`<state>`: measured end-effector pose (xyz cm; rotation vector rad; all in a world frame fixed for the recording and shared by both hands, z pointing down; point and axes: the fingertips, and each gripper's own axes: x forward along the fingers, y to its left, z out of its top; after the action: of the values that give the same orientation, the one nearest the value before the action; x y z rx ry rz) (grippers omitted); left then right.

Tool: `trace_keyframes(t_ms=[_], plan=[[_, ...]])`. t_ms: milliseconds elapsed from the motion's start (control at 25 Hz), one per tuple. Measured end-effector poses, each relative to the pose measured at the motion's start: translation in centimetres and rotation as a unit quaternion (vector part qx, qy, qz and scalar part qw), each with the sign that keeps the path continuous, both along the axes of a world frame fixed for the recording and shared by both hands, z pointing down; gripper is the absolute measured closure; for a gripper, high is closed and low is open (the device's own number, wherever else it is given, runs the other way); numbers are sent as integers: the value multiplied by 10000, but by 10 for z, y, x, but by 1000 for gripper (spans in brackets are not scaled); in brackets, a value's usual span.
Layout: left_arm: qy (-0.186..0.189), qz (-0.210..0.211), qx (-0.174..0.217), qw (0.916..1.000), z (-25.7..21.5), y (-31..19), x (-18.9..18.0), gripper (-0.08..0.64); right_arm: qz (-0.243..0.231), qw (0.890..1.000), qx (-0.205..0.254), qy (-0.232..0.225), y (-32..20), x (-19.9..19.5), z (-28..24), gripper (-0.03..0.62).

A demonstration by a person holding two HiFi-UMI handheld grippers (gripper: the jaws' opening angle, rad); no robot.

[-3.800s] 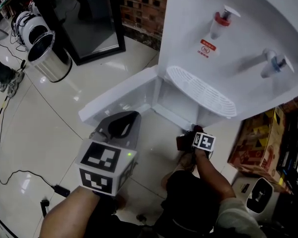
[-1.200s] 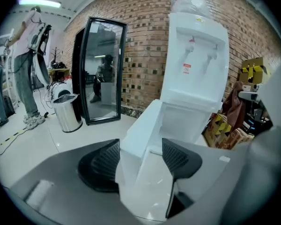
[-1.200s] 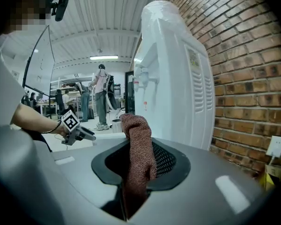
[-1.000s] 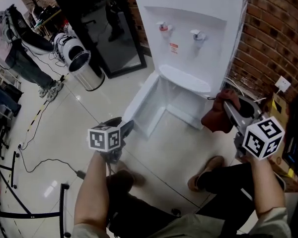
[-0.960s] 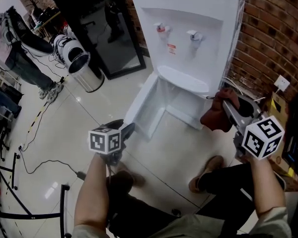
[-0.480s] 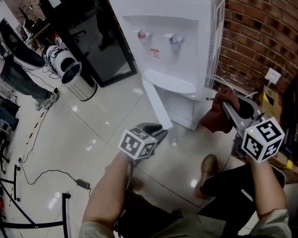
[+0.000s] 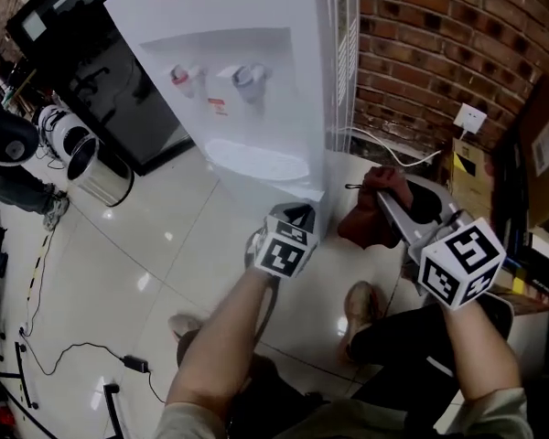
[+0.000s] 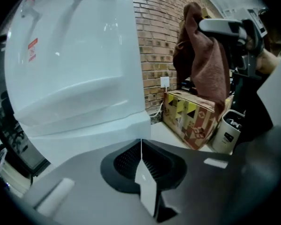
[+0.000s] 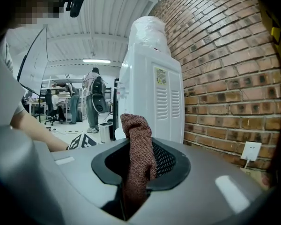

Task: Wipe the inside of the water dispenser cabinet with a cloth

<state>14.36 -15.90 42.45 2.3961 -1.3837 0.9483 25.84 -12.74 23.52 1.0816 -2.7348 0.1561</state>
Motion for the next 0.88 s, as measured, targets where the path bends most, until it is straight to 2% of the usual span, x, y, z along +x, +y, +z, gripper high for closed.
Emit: trace_keyframes(t_ms=[120,240,400,560,680,760,880], plan=[[-215,-81,175,9996,9,-14,9,558,3,9998,-49,178,-4,5,9,483],[-315,-65,180,9993,12,-18,15,560,34,9997,-163,187,-11,11,17,483],[-256,-100,168,9995,10,-17,16,560,17,9993,-343,124,-22,16,26,483],[165,-207,179,9995,-5,-3,27,560,-60,9979,-650,26,-31,20,39,483],[648,-290,193,9973,-25,14,40,560,-110,9978,-622,192,-39,19,54,482],[1041,-455,177,9934,-31,23,44,560,55,9970,-682,353,-47,25,81,482],[1566,-790,76,9845,-24,32,46,559,481,9922,-1084,385,-60,37,143,480]])
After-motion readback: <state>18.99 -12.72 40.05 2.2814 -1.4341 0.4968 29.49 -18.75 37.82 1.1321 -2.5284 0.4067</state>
